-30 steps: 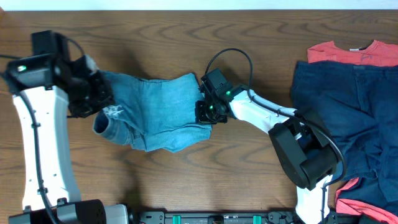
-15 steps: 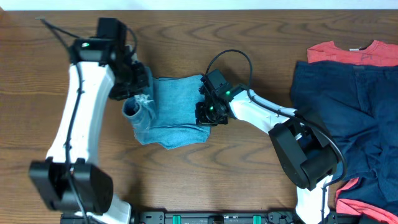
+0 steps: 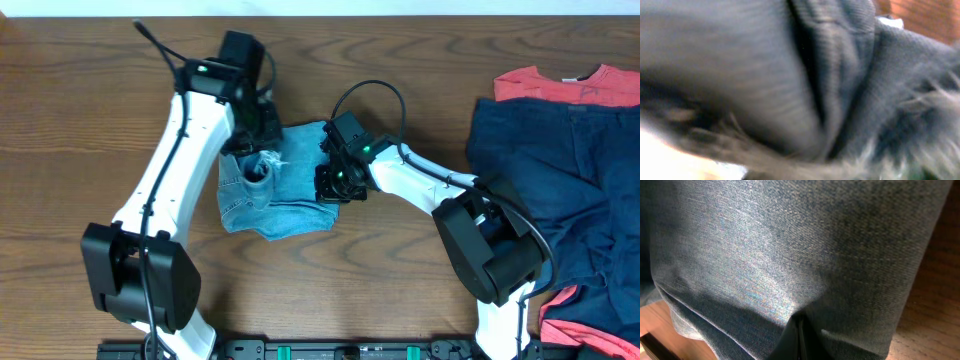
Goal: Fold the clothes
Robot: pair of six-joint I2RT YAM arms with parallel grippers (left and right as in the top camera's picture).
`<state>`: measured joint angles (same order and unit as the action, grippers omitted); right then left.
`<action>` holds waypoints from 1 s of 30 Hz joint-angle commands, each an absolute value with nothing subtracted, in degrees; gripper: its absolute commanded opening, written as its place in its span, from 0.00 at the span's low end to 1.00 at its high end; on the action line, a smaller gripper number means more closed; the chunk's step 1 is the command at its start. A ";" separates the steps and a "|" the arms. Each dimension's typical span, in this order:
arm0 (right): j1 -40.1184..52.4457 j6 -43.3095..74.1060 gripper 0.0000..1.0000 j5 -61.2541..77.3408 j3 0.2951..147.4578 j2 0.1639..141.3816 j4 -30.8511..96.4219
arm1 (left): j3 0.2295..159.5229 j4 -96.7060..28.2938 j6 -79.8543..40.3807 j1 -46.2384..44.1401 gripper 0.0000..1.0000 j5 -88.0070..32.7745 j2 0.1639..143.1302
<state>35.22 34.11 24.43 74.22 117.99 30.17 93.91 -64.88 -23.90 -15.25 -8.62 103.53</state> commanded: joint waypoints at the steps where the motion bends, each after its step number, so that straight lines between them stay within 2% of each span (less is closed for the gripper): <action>1: 35.53 33.58 0.02 20.80 72.31 119.92 32.03 | 94.56 -64.79 -24.60 -17.39 0.34 -5.10 103.77; 4: 35.44 33.58 0.04 20.80 72.31 119.90 32.67 | 94.50 -64.79 -25.87 -18.02 0.46 -5.13 103.77; 6: 35.05 33.56 0.05 20.80 72.31 119.61 33.56 | 94.50 -64.88 -25.82 -18.15 0.51 -6.02 103.77; 11: 32.23 31.86 0.09 20.78 72.34 115.96 37.36 | 95.46 -68.20 -25.15 -16.97 0.55 -6.61 103.20; 19: 26.02 21.10 0.29 21.78 72.34 99.33 38.52 | 97.60 -73.03 -23.03 -12.91 0.59 -7.40 99.46; 23: 25.91 16.60 0.39 20.27 72.34 92.01 36.99 | 97.58 -69.25 -23.03 -12.73 0.60 -17.67 98.19; 25: 25.89 16.64 0.43 19.44 72.34 89.65 36.34 | 97.58 -67.99 -23.03 -13.17 0.69 -20.27 98.19; 27: 25.87 16.64 0.46 19.44 72.34 88.29 36.14 | 97.58 -67.81 -22.96 -13.63 0.86 -20.34 98.19; 30: 25.91 16.64 0.47 19.73 72.34 87.79 36.45 | 97.58 -67.85 -22.74 -13.85 0.92 -20.36 98.19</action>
<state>25.63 18.57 20.49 72.20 87.61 36.14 96.57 -67.68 -23.51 -13.61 -17.93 98.67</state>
